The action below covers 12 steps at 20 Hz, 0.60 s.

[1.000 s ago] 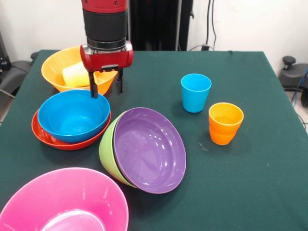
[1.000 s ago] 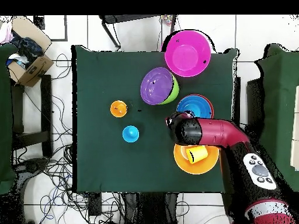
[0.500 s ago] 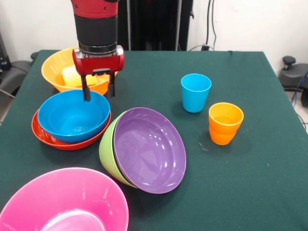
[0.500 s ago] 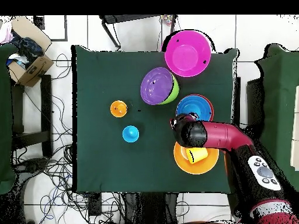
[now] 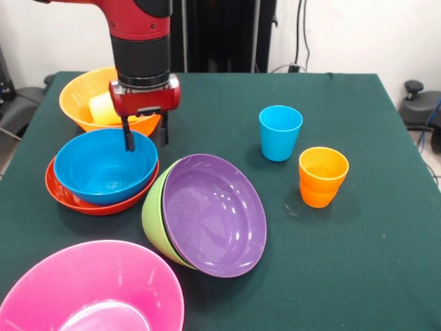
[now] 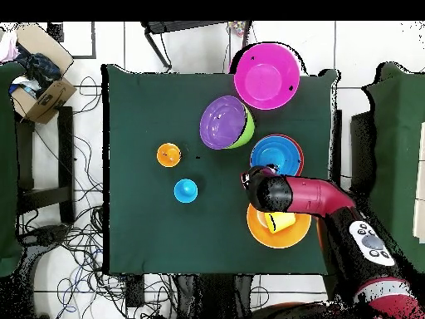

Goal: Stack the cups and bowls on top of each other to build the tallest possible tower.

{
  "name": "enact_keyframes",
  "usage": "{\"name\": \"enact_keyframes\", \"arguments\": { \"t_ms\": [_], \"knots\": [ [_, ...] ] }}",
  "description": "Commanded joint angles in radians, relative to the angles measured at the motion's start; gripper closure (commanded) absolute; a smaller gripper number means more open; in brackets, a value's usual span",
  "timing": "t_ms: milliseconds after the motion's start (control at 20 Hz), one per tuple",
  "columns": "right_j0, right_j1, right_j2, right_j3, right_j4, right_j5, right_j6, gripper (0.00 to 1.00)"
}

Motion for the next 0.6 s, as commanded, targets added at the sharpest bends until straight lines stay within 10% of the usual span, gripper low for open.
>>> {"name": "enact_keyframes", "arguments": {
  "t_ms": [50,600],
  "knots": [
    [0.028,0.044,0.020,0.010,-0.055,-0.034,0.068,0.00],
    [0.006,0.061,0.021,-0.010,-0.093,-0.069,0.040,0.00]
  ]
}}
